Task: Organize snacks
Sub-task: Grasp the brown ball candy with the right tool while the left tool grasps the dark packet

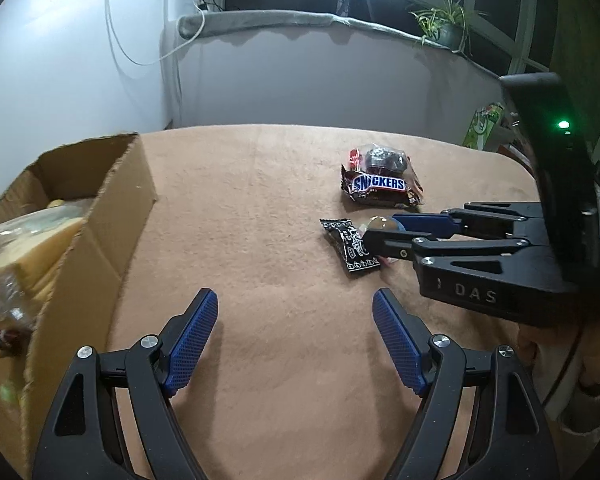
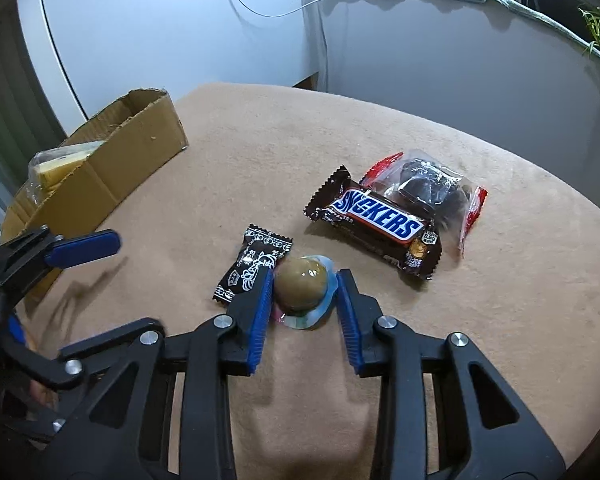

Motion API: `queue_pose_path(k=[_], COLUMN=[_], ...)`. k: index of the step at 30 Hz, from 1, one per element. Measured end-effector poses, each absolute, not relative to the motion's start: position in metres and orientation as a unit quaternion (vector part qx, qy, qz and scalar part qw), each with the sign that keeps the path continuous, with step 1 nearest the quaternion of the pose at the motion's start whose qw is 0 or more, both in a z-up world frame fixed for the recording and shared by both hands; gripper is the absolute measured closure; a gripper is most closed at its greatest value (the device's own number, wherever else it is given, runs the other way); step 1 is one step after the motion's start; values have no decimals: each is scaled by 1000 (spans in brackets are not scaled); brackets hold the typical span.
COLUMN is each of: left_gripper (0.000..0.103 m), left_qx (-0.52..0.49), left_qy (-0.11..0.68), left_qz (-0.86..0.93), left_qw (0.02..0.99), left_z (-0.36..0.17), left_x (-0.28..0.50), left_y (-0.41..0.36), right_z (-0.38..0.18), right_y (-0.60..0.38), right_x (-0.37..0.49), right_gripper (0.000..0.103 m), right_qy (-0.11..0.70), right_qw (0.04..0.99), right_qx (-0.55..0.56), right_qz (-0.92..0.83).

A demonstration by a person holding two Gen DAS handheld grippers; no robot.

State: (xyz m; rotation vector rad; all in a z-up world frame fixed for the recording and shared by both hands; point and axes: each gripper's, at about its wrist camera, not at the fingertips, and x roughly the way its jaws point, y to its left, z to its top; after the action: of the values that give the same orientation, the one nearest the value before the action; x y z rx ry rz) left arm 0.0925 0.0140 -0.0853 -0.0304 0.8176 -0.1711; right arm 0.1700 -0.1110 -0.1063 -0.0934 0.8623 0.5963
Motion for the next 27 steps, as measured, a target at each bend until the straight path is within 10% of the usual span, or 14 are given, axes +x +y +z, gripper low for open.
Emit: queue_pose_path(k=[27], left_gripper=[23], left_qx=[18], left_qy=[420], left_qz=[-144], left_qw=[896], left_z=[-90], left_x=[146], left_y=[-50], right_z=[-114], right_y=[-202], right_x=[175], right_gripper=[70], right_qy=[407], right_qw=[880], right_qx=[90], right_qz=[229])
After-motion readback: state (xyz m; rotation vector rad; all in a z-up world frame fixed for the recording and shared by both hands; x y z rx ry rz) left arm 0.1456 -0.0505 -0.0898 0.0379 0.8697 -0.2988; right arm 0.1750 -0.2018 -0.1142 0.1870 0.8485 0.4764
